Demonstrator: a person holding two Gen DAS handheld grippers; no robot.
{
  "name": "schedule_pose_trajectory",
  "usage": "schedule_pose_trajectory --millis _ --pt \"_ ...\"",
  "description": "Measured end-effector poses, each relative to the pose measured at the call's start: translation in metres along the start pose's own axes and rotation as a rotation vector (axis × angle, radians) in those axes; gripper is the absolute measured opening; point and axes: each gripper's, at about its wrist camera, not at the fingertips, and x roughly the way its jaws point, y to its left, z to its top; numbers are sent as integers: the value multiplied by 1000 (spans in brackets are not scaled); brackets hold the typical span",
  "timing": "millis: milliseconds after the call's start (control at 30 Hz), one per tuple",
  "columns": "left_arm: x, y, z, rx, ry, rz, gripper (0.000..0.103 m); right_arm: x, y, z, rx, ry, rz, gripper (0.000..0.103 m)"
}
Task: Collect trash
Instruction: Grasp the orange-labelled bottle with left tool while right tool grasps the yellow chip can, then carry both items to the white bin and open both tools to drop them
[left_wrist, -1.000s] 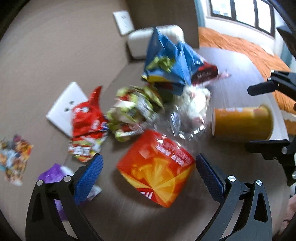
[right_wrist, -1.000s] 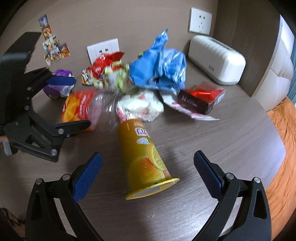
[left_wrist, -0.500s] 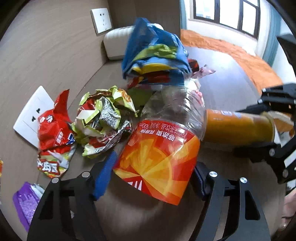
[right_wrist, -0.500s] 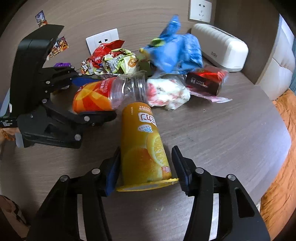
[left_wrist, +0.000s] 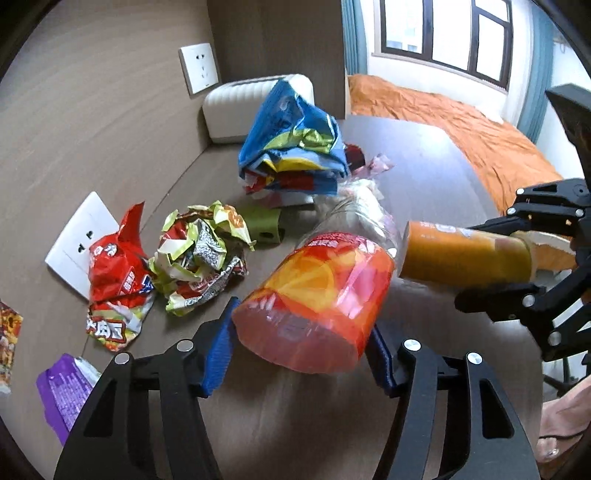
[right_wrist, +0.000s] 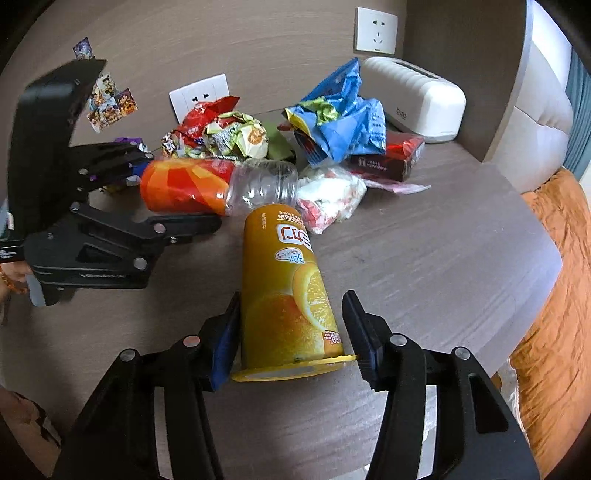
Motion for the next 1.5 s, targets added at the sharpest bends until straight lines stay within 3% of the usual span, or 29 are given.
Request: schedule_pose_trajectory --millis 133,333,600,867,1067,1233,1367,1500 --pt "-33 -4 -5 -35 -40 -14 59 -16 -2 0 10 -39 -6 55" --pt "-32 -7 -6 -42 -15 -24 56 -24 -8 -3 30 -55 -16 55" --pt "-67 -20 10 -22 -72 -15 56 -62 -21 -9 54 -136 -48 55" --pt "-80 -86 36 78 -83 -52 56 -113 -56 -43 151 -198 -118 55" --pt "-55 -179 50 195 -54 -153 56 -140 -109 -101 319 -174 -213 55" --pt "-10 -264 48 285 25 -233 56 -138 -158 -164 494 -108 -274 55" --pt "44 -322 30 321 133 -269 56 -106 -195 -218 625 -36 -262 55" --pt "113 -368 -3 335 248 -283 56 -45 -232 -271 745 41 -212 55"
